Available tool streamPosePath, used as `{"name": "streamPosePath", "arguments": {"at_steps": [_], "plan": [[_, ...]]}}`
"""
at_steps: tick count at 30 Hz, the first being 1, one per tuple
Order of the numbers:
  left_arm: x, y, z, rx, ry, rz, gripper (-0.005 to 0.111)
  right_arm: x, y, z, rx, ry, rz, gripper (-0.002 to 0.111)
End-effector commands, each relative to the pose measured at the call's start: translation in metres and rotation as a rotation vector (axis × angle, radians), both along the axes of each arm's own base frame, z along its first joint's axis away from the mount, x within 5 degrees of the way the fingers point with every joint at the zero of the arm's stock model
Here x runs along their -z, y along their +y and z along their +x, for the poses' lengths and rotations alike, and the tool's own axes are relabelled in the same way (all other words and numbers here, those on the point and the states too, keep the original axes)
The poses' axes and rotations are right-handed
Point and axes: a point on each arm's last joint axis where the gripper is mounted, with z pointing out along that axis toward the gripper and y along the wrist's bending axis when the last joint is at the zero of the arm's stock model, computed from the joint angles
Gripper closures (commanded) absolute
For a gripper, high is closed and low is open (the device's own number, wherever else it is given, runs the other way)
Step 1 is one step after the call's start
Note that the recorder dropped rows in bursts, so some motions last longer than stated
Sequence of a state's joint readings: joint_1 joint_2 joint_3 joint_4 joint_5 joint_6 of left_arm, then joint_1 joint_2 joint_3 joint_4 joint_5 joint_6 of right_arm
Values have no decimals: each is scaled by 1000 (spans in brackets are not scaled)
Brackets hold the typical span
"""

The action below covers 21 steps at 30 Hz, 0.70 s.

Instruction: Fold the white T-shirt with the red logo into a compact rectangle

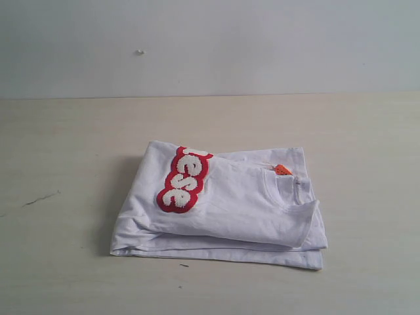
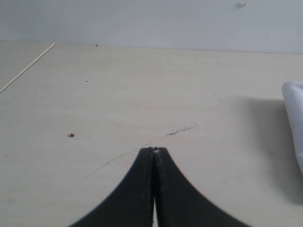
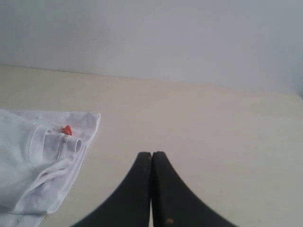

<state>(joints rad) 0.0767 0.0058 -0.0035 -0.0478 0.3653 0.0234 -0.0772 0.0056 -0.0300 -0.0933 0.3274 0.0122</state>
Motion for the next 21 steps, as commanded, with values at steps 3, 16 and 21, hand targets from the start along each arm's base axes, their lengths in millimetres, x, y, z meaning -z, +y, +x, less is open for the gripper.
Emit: {"name": "streamPosePath", "arguments": {"at_steps": [3, 16, 21], "plan": [[0, 0, 0, -4, -13, -1, 107, 7, 1, 1, -10, -4, 19, 108], [0, 0, 0, -4, -13, -1, 107, 8, 1, 1, -3, 9, 6, 108], [0, 0, 0, -4, -13, -1, 107, 9, 0, 1, 8, 6, 48, 108]]}}
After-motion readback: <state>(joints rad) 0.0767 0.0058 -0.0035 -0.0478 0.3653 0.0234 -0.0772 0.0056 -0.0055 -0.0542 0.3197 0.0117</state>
